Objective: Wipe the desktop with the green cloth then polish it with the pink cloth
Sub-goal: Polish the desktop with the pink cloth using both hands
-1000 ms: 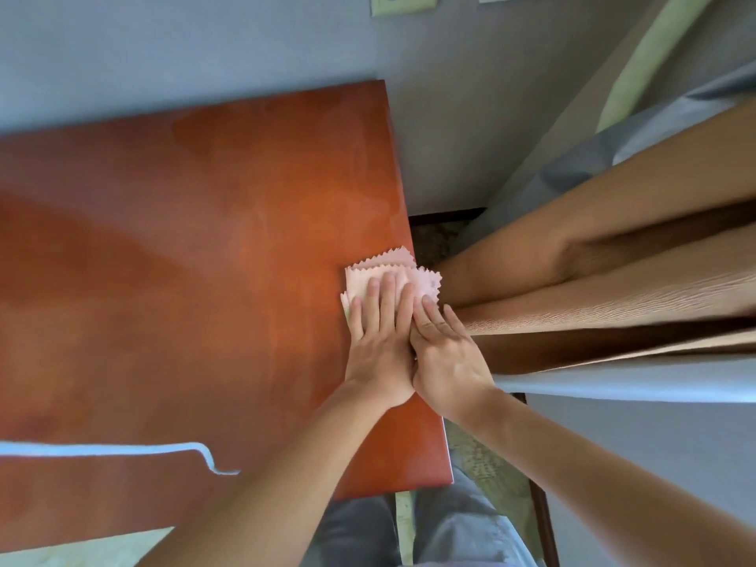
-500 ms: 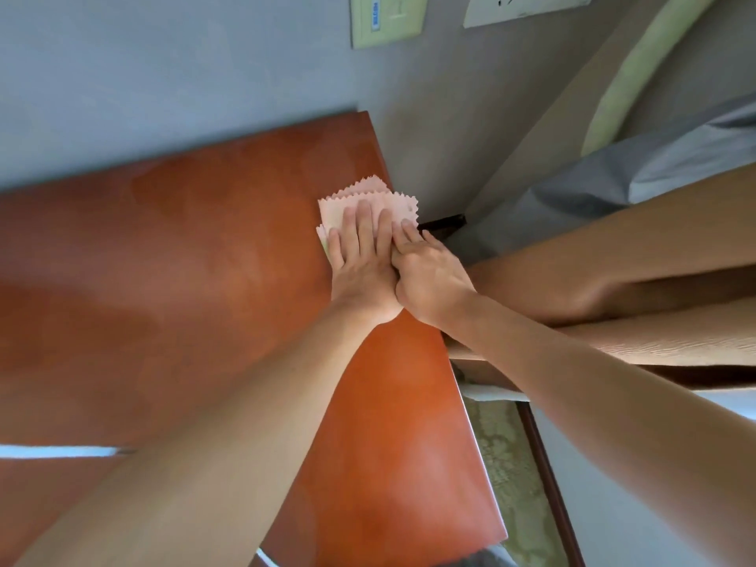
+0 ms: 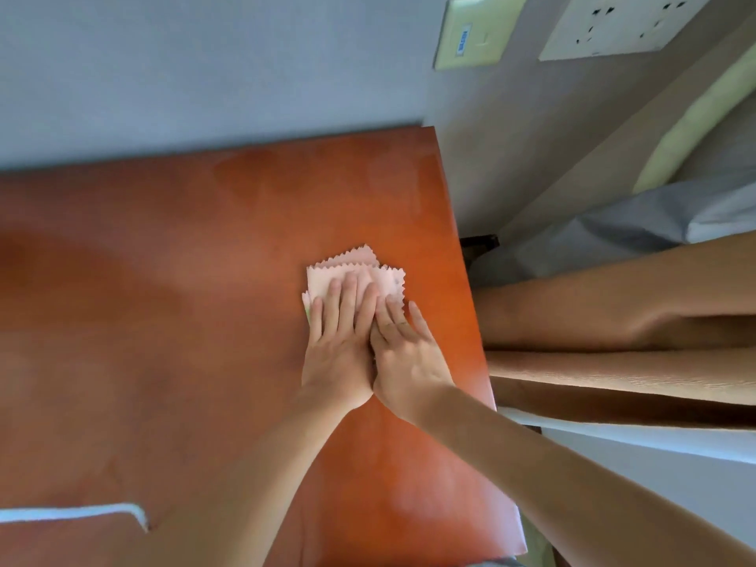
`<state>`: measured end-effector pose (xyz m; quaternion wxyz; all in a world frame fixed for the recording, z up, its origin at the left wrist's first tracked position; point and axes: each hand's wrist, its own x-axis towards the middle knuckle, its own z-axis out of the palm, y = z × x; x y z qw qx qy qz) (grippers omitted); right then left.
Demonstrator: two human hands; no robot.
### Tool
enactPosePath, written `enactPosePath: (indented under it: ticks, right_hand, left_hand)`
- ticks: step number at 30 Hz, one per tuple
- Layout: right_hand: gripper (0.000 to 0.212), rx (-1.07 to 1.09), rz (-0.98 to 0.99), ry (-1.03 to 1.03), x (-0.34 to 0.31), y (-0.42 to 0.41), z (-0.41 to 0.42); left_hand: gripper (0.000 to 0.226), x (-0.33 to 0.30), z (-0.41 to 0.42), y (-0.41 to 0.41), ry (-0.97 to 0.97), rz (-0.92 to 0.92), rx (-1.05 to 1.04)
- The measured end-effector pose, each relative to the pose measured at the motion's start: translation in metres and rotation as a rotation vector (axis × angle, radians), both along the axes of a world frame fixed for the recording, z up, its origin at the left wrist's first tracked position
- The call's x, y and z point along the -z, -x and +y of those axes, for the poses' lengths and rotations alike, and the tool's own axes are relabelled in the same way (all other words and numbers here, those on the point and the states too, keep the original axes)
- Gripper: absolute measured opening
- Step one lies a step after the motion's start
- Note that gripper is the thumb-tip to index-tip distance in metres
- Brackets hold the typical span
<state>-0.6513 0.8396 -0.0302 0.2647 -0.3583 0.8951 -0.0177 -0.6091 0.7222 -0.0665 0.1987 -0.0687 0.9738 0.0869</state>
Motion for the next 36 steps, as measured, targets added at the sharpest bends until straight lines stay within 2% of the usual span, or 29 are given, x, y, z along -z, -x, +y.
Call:
enactPosePath:
  ticks: [4,10,17,21,26,30,36]
  right_hand:
    - [0.063,-0.053,0.0,0.034,0.003,0.008,-0.027]
    - [0.061,-0.051,0.034,0.048,0.01,0.058,-0.071]
    - [0.061,0.02,0.076,0.078,0.014,0.119,-0.111]
    - [0.062,0.067,0.048,0.11,0.01,0.125,-0.11]
    - [0.062,0.075,0.016,0.089,-0.001,0.113,-0.085]
    - [0.059,0.117,0.028,0.077,-0.002,0.096,-0.028]
    - [0.052,0.161,0.065,0.157,-0.003,0.081,0.046]
  left_hand:
    - [0.083,0.001,-0.026,-0.001,-0.015,0.0,-0.089]
    - [0.09,0.01,-0.061,0.05,-0.025,-0.031,-0.205]
    - [0.096,0.014,-0.103,0.119,-0.018,0.015,-0.179]
    - [0.097,0.012,-0.105,0.13,-0.031,0.017,-0.179]
    - [0.096,0.007,-0.08,0.12,-0.047,-0.043,-0.136]
    - [0.087,0.004,-0.029,0.103,-0.124,-0.001,-0.054]
    - [0.082,0.005,0.039,0.098,-0.07,0.009,0.052]
